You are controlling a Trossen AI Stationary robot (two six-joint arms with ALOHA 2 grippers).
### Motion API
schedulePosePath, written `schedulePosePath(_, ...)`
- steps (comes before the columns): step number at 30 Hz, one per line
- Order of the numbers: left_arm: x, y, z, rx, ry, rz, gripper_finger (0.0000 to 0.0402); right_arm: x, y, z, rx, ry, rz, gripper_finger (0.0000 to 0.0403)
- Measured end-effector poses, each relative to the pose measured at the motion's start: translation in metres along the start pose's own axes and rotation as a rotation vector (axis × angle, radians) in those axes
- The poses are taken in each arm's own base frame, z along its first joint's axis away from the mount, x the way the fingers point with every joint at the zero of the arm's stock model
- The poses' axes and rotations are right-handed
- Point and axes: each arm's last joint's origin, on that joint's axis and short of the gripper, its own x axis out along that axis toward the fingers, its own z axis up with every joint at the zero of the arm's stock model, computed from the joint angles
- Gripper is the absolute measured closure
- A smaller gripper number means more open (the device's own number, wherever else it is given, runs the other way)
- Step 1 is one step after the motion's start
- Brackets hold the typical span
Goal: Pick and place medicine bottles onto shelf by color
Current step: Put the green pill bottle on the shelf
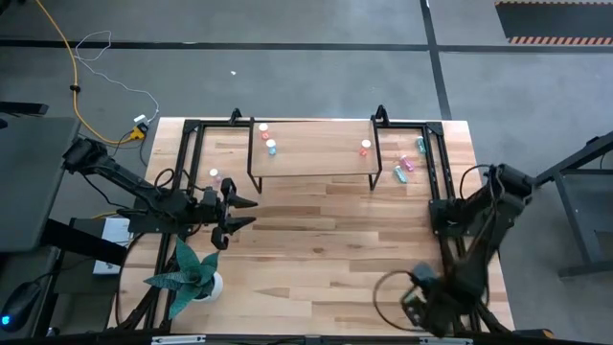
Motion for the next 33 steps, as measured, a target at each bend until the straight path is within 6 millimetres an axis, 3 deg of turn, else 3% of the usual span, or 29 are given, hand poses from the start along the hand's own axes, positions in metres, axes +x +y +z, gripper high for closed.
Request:
schedulePosePath(5,0.0,0.0,0.0,0.018,0.0,0.001,0.0212,0.008,-0.008,-0.011,0.08,-0.073,-0.022,0.0141)
schedulePosePath(9,0.0,0.0,0.001,0.05,-0.012,0.011,0.0212,0.009,-0.013,-0.008,0.095,-0.147,-0.031,0.0141)
schedulePosePath(18,0.0,0.0,0.002,0.047,-0.017,0.018,0.0212,0.041,-0.021,0.002,0.085,-0.101,-0.062,0.0141)
schedulePosePath(33,0.0,0.0,0.001,0.039,-0.013,0.018,0.0212,0.061,-0.033,0.015,0.127,-0.147,-0.109,0.0148)
